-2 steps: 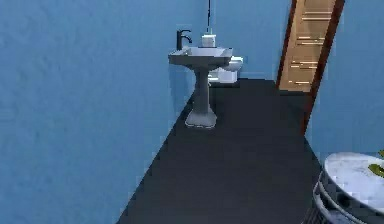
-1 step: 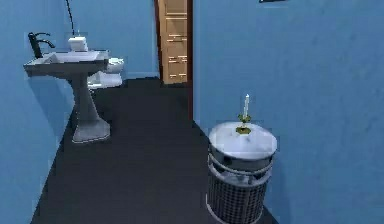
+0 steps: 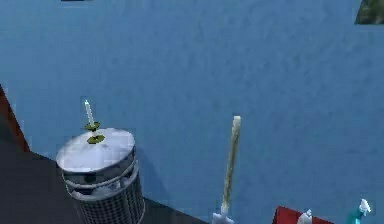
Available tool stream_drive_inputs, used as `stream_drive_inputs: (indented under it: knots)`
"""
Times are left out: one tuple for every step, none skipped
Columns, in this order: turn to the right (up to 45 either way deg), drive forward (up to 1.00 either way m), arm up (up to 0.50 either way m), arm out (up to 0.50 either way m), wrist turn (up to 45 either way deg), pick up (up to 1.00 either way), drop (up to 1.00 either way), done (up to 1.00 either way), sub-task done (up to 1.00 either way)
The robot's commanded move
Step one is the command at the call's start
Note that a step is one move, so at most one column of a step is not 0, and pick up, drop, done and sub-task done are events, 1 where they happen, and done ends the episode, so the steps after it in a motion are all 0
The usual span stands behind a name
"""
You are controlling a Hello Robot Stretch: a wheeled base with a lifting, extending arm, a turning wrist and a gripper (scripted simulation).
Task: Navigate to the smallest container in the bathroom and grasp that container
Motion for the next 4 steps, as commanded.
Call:
stream_drive_inputs:
  knots:
    - [45.0, 0.00, 0.00, 0.00, 0.0, 0.00, 0.00, 0.00, 0.00]
    - [9.0, 0.00, 0.00, 0.00, 0.0, 0.00, 0.00, 0.00, 0.00]
    - [0.0, 0.30, 0.00, 0.00, 0.0, 0.00, 0.00, 0.00, 0.00]
    - [-45.0, 0.00, 0.00, 0.00, 0.0, 0.00, 0.00, 0.00, 0.00]
